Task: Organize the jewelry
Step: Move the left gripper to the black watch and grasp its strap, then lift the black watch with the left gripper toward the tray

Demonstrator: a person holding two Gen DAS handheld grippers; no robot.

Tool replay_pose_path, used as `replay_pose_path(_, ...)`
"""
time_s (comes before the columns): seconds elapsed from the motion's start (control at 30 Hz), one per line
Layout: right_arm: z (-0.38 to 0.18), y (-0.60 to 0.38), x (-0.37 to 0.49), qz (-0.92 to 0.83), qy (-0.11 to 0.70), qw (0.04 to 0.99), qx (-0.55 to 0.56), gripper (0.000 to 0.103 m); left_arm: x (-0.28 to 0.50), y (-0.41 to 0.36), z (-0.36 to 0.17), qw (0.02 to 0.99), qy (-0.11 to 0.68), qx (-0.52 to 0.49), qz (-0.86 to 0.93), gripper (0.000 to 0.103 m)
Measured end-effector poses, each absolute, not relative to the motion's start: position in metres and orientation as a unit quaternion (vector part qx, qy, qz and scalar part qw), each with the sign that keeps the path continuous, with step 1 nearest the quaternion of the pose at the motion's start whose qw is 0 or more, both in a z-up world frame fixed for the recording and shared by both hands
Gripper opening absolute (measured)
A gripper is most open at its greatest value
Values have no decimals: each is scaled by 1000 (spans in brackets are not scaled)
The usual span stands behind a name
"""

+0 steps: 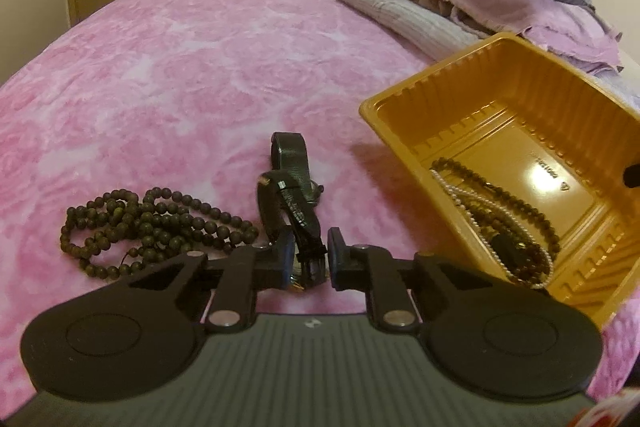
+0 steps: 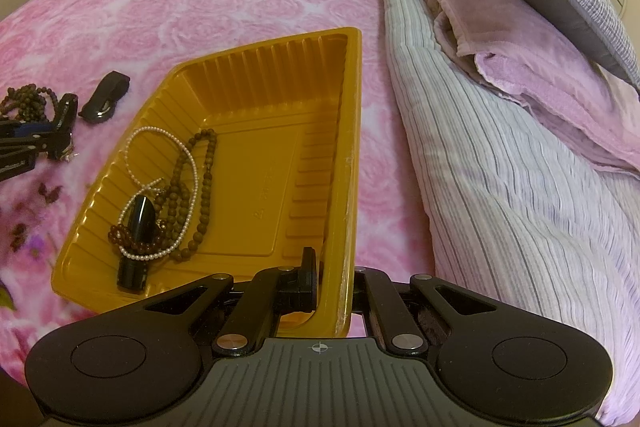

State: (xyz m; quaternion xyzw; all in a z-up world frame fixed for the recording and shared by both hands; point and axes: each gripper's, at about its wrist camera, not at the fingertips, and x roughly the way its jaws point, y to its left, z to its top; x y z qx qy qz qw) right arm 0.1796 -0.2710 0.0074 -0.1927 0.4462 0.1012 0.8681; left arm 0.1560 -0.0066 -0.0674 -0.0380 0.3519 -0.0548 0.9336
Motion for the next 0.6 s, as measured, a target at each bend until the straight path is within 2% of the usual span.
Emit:
replay_pose_path(0.33,8,-272,179,103,444,869,-193,4,109,12,-56,919,374,-57,-109,15)
replay_pose_path(0.6,8,-272,179,102,444,869,-193,4,88,14,-56,928,365,-5,-78,19)
